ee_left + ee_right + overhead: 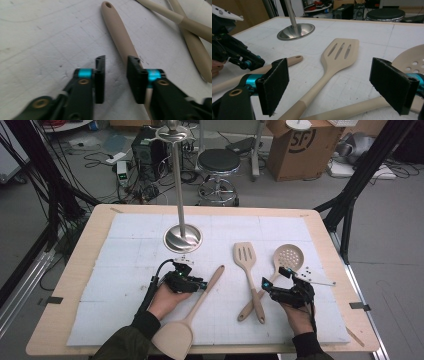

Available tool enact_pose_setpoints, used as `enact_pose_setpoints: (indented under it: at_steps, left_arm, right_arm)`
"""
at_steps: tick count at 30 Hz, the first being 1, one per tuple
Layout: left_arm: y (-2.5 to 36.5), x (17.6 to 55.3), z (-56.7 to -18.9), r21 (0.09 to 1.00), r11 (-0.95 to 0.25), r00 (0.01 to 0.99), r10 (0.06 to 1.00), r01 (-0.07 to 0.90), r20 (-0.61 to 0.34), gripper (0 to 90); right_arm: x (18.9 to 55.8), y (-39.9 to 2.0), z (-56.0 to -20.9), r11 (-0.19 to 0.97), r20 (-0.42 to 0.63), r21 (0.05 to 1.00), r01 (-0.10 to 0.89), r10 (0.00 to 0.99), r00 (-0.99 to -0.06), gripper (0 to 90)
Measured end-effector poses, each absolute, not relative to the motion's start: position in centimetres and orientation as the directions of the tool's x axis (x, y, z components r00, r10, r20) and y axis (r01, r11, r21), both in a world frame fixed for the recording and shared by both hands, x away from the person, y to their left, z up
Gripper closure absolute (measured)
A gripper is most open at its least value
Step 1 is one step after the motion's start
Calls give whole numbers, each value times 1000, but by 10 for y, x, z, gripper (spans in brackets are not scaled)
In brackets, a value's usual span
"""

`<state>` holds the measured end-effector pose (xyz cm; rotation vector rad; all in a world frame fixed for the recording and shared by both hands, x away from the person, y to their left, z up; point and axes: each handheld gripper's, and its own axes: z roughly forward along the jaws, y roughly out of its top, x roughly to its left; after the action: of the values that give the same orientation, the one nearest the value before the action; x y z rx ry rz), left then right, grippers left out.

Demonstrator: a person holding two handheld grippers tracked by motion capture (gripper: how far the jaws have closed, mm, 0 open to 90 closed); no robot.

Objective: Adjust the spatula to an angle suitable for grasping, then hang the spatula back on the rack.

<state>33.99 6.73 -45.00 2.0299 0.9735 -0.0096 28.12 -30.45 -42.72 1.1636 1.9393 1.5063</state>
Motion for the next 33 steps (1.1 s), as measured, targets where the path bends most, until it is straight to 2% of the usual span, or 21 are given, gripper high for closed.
enact_pose_setpoints:
  at_steps: [1, 3, 4, 7, 26, 29, 30, 33]
  left_arm:
    - [69, 339, -448, 700, -319, 695, 630, 639, -348, 621]
    - [72, 337, -444, 701, -306, 688, 632, 644, -356, 542]
    - [73, 336, -442, 698, -298, 681, 635, 651, -364, 542]
    - [75, 331, -437, 694, -286, 674, 633, 660, -381, 402]
    - [67, 306, -436, 669, -337, 691, 620, 662, -372, 387]
    - [67, 307, -438, 657, -350, 689, 624, 668, -368, 396]
    - [67, 306, -439, 650, -358, 691, 621, 671, -371, 434]
    - [64, 303, -442, 637, -379, 697, 615, 672, -369, 453]
  right_arm:
    - [281, -305, -427, 62, 160, 932, 356, 812, -561, 150]
    - [280, -302, -427, 72, 154, 931, 358, 811, -564, 153]
    - [280, -302, -427, 72, 154, 931, 358, 811, -564, 153]
    - [279, -301, -427, 76, 149, 931, 356, 813, -563, 153]
    - [279, -299, -428, 84, 142, 931, 356, 814, -563, 153]
    - [280, -299, -427, 82, 143, 931, 356, 814, -563, 153]
    - [280, -299, -427, 82, 143, 931, 356, 814, -563, 153]
    - [281, -299, -428, 84, 143, 930, 358, 814, -563, 153]
